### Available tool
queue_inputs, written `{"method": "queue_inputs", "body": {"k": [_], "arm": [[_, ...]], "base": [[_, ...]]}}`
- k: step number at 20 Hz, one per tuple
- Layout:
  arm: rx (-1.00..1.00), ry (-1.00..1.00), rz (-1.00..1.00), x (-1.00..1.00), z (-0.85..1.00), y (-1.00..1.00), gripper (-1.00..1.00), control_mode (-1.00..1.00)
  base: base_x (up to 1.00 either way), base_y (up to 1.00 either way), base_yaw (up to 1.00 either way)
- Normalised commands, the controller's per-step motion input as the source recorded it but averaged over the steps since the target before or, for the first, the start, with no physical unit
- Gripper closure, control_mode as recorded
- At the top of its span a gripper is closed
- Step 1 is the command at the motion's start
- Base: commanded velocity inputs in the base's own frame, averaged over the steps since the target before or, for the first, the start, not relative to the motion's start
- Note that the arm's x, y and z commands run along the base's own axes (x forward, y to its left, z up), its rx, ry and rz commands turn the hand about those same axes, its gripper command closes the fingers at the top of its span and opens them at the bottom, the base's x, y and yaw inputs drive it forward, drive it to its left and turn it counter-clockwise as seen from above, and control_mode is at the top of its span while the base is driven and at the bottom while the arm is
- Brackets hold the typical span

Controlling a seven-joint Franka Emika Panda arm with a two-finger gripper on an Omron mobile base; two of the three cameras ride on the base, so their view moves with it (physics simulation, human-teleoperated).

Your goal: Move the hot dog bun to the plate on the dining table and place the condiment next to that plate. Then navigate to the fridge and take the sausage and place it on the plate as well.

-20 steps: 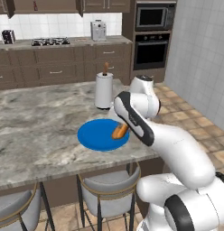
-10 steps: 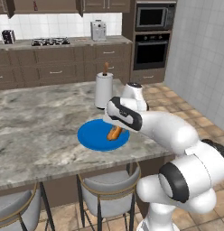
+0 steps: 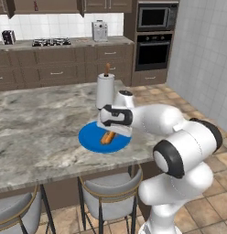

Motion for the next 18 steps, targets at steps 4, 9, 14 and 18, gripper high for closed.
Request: {"method": "queue_inputs", "body": {"k": [4, 9, 14, 18], "arm": [[0.00, 0.00, 0.00, 0.37, -0.27, 0.15, 1.00, -1.00], [0.00, 0.00, 0.00, 0.42, -0.23, 0.02, 1.00, -1.00], [0.00, 0.00, 0.00, 0.49, -0.21, 0.00, -1.00, -1.00], [0.00, 0.00, 0.00, 0.42, -0.16, 0.00, -1.00, -1.00]], "base": [[0.00, 0.00, 0.00], [0.00, 0.00, 0.00], [0.00, 0.00, 0.00], [0.00, 0.00, 0.00]]}}
